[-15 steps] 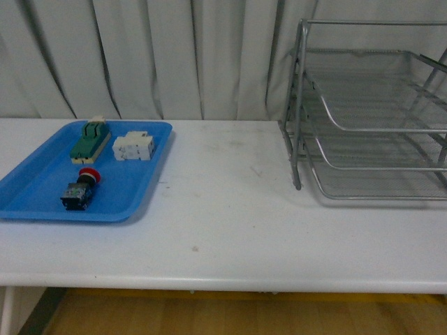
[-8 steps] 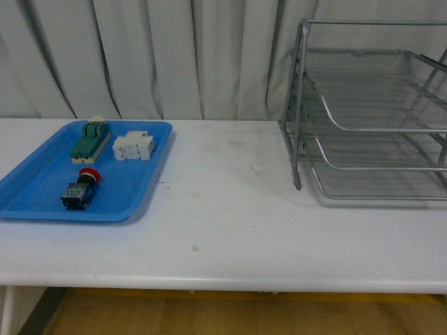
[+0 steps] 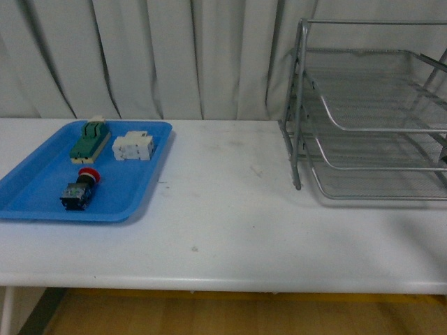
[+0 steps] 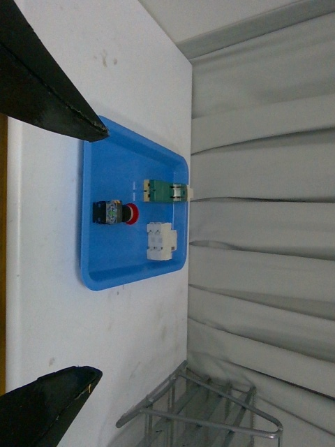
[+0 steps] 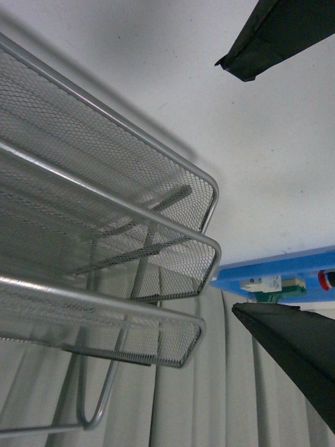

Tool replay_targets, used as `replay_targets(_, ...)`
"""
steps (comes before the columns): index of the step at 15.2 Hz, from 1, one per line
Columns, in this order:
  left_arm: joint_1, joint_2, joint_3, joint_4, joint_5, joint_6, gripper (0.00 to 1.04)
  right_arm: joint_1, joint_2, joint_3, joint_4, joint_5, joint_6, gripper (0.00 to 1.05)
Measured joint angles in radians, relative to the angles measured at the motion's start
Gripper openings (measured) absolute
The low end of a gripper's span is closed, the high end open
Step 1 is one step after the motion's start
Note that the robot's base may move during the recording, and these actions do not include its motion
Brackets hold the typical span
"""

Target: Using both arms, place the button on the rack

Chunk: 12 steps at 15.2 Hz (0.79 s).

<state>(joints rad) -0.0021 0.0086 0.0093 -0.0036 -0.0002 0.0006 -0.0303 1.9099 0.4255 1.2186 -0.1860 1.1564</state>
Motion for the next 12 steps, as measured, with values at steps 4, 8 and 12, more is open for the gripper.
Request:
replay_targets(4, 0.000, 0.000, 0.000, 0.000, 0.000, 0.000, 0.98, 0.032, 0.135, 0.184, -0.049, 0.014, 0.007, 0.98)
replay_targets(8, 0.000, 0.000, 0.000, 0.000, 0.000, 0.000, 0.98, 0.030, 0.270, 0.403, -0.164, 0.053, 0.029, 0.94)
replay_targets(12, 0.000, 0.000, 0.000, 0.000, 0.000, 0.000, 0.98, 0.029, 0.364, 0.515, -0.216, 0.103, 0.042, 0.57)
